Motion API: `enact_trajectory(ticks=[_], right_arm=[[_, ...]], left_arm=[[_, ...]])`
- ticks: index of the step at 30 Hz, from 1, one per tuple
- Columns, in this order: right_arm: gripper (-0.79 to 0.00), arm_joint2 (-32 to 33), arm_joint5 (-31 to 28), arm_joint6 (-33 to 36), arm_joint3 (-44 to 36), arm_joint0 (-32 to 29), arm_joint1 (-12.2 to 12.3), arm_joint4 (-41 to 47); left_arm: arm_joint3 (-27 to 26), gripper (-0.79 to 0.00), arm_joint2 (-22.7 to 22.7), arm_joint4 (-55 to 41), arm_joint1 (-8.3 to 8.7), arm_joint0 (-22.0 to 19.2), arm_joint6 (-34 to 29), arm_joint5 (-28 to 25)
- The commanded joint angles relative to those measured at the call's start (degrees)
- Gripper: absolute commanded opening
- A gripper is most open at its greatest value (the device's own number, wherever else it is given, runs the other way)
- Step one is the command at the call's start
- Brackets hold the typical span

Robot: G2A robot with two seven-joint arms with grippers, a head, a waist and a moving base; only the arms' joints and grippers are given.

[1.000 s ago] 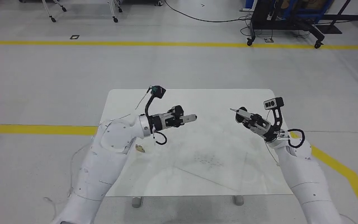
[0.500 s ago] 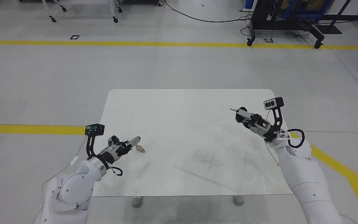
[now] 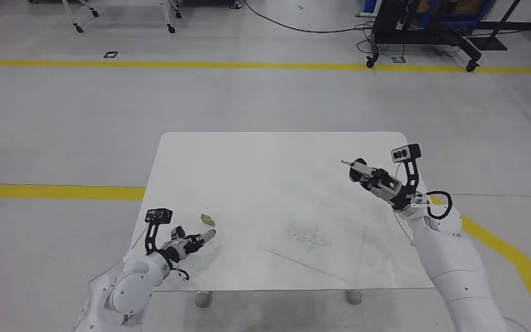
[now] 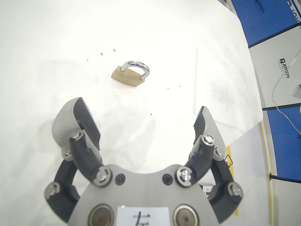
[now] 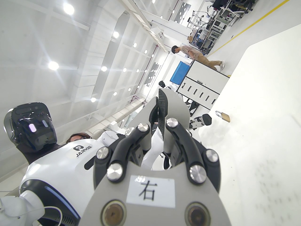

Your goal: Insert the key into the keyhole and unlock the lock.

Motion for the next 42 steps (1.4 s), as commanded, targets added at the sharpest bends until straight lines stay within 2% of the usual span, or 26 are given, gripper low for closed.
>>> enact_trajectory(ticks=[1,6,9,12,15,18,20,22,25,37,42], right_arm=[[-0.785,0.0,0.0,0.0,0.0,0.0,0.0,0.0],[-0.785,0.0,0.0,0.0,0.0,0.0,0.0,0.0],[-0.785,0.0,0.0,0.0,0.0,0.0,0.0,0.0],[-0.785,0.0,0.0,0.0,0.0,0.0,0.0,0.0],[-0.785,0.0,0.0,0.0,0.0,0.0,0.0,0.0],[-0.785,0.0,0.0,0.0,0.0,0.0,0.0,0.0],[-0.785,0.0,0.0,0.0,0.0,0.0,0.0,0.0],[-0.785,0.0,0.0,0.0,0.0,0.0,0.0,0.0],[-0.785,0.0,0.0,0.0,0.0,0.0,0.0,0.0],[-0.785,0.0,0.0,0.0,0.0,0.0,0.0,0.0],[-0.785,0.0,0.0,0.0,0.0,0.0,0.0,0.0]], left_arm=[[0.8,0.0,0.0,-0.2,0.15,-0.6,0.0,-1.9],[2.3,0.0,1.5,4.6,0.29,-2.9,1.7,-1.0],[3.5,-0.055,3.9,6.0,0.15,-5.2,1.6,0.2],[5.5,-0.166,4.1,3.0,0.05,-6.4,3.1,-0.6],[7.2,-0.114,2.2,-2.4,0.18,-6.1,5.2,-4.3],[8.5,-0.108,-0.3,-5.3,0.6,-5.3,4.8,-7.3],[8.7,-0.105,-2.3,-4.7,0.89,-4.4,5.3,-6.6],[7.8,-0.092,-3.4,0.5,1.19,-3.3,5.6,-3.3],[5.8,-0.092,-1.7,4.3,1.24,-2.8,4.9,-1.7],[6.7,-0.237,1.2,6.1,1.37,-4.6,4.5,-1.2],[6.3,-0.219,0.2,2.1,1.49,-4.8,5.9,-3.4]])
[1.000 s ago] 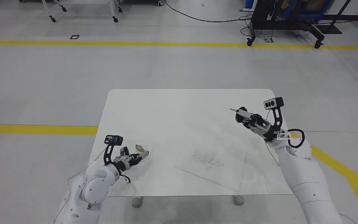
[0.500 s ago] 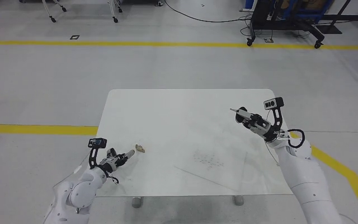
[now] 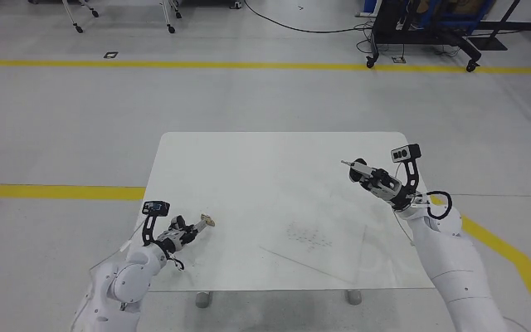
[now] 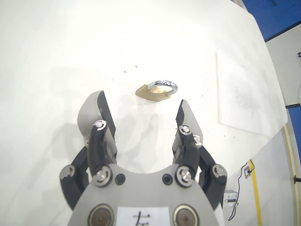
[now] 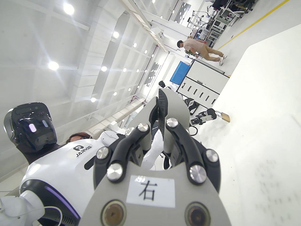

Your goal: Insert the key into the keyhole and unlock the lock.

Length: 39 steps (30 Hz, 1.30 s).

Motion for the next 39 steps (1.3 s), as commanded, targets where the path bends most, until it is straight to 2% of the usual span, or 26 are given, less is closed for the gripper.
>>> enact_trajectory(ticks=[1,4,5,7,9,21,23,26,28,31,33,34,39], right_arm=[[-0.785,0.0,0.0,0.0,0.0,0.0,0.0,0.0],[-0.785,0.0,0.0,0.0,0.0,0.0,0.0,0.0],[-0.785,0.0,0.0,0.0,0.0,0.0,0.0,0.0],[-0.785,0.0,0.0,0.0,0.0,0.0,0.0,0.0],[-0.785,0.0,0.0,0.0,0.0,0.0,0.0,0.0],[-0.785,0.0,0.0,0.0,0.0,0.0,0.0,0.0],[-0.785,0.0,0.0,0.0,0.0,0.0,0.0,0.0],[-0.785,0.0,0.0,0.0,0.0,0.0,0.0,0.0],[-0.785,0.0,0.0,0.0,0.0,0.0,0.0,0.0],[-0.785,0.0,0.0,0.0,0.0,0.0,0.0,0.0],[-0.785,0.0,0.0,0.0,0.0,0.0,0.0,0.0],[-0.785,0.0,0.0,0.0,0.0,0.0,0.0,0.0],[-0.785,0.0,0.0,0.0,0.0,0.0,0.0,0.0]], left_arm=[[-0.5,-0.222,-1.2,-2.4,0.1,0.6,1.2,-1.4],[-2.2,-0.197,-3.7,-6.6,0.36,1.9,1.7,-3.9],[-3.0,-0.151,-4.4,-8.0,0.46,1.9,0.9,-4.0],[-4.4,0.0,-5.1,-10.1,0.78,0.9,-3.8,-4.4],[-5.4,0.0,-5.8,-11.2,1.08,-1.7,-8.2,-1.7],[-5.4,0.0,-5.7,-11.1,1.08,-1.7,-8.1,-1.8],[-4.3,0.0,-4.6,-8.2,1.31,-3.0,-8.6,-4.8],[-1.3,0.0,-3.3,-2.0,2.16,-8.6,-13.4,-13.9],[0.8,0.0,-1.9,1.5,2.88,-14.1,-16.3,-25.2],[5.7,0.0,1.1,3.0,3.63,-21.9,-17.0,-41.3],[9.1,0.0,6.4,7.9,4.6,-26.4,-13.6,-44.7],[9.4,0.0,10.6,8.9,5.22,-28.6,-13.6,-44.7],[14.2,0.0,25.7,9.0,9.23,-38.1,-13.4,-44.7]])
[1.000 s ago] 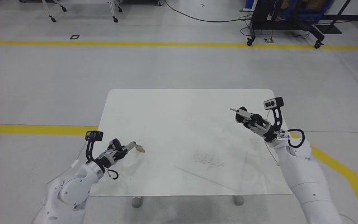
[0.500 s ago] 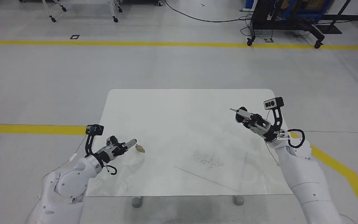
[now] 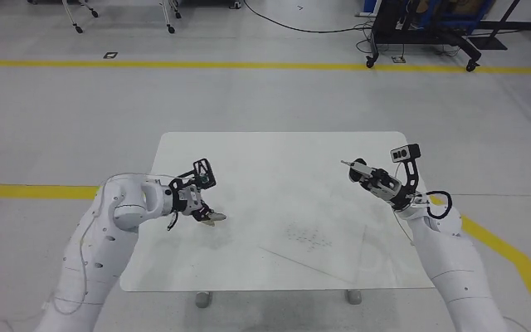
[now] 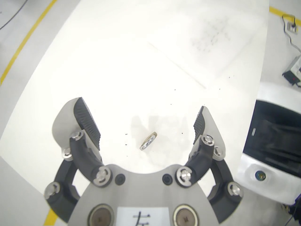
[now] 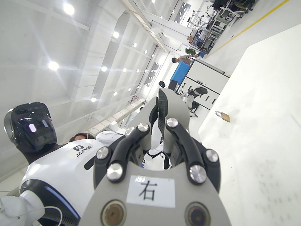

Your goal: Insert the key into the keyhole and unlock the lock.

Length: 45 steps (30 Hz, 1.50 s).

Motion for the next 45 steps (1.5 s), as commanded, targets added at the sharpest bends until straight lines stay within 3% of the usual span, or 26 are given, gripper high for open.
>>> enact_trajectory(ticks=[1,4,8,13,45], right_arm=[[-0.785,0.0,0.0,0.0,0.0,0.0,0.0,0.0],[-0.785,0.0,0.0,0.0,0.0,0.0,0.0,0.0],[-0.785,0.0,0.0,0.0,0.0,0.0,0.0,0.0],[-0.785,0.0,0.0,0.0,0.0,0.0,0.0,0.0],[-0.785,0.0,0.0,0.0,0.0,0.0,0.0,0.0]], left_arm=[[1.1,0.0,6.7,0.3,1.86,-3.8,0.8,0.0],[2.6,0.0,11.2,1.8,4.6,-7.1,7.7,0.0],[4.1,-0.058,15.5,10.3,8.87,-8.9,17.4,0.0],[6.4,0.0,16.8,18.4,12.92,-9.5,30.1,0.0],[6.4,0.0,16.8,18.4,12.92,-9.5,30.1,0.0]])
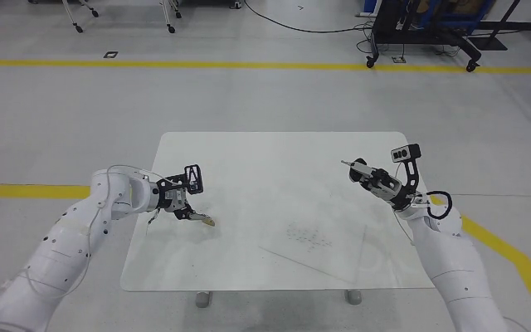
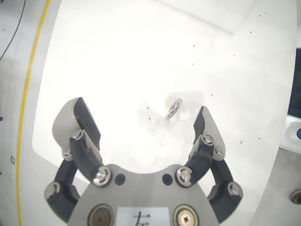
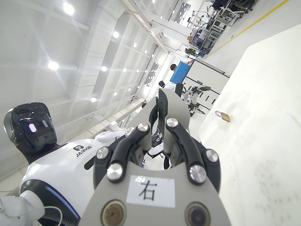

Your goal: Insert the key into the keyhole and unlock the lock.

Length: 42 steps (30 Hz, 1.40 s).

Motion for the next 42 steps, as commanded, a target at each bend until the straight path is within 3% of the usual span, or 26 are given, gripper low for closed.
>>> enact_trajectory(ticks=[1,23,27,34,39,42], right_arm=[[-0.785,0.0,0.0,0.0,0.0,0.0,0.0,0.0],[-0.785,0.0,0.0,0.0,0.0,0.0,0.0,0.0],[-0.785,0.0,0.0,0.0,0.0,0.0,0.0,0.0],[-0.785,0.0,0.0,0.0,0.0,0.0,0.0,0.0],[-0.785,0.0,0.0,0.0,0.0,0.0,0.0,0.0],[-0.785,0.0,0.0,0.0,0.0,0.0,0.0,0.0]], left_arm=[[0.0,0.0,0.0,0.0,0.0,0.0,0.0,0.0],[0.0,0.0,0.0,0.0,0.0,0.0,0.0,0.0],[-2.4,0.0,1.1,-0.5,0.19,-0.2,-0.8,0.0],[-7.3,0.0,12.0,-1.3,1.68,-7.9,-12.0,0.0],[-7.6,0.0,24.8,-7.1,2.15,-17.3,-20.2,0.0],[-6.4,0.0,33.2,-13.8,1.56,-23.3,-24.4,0.0]])
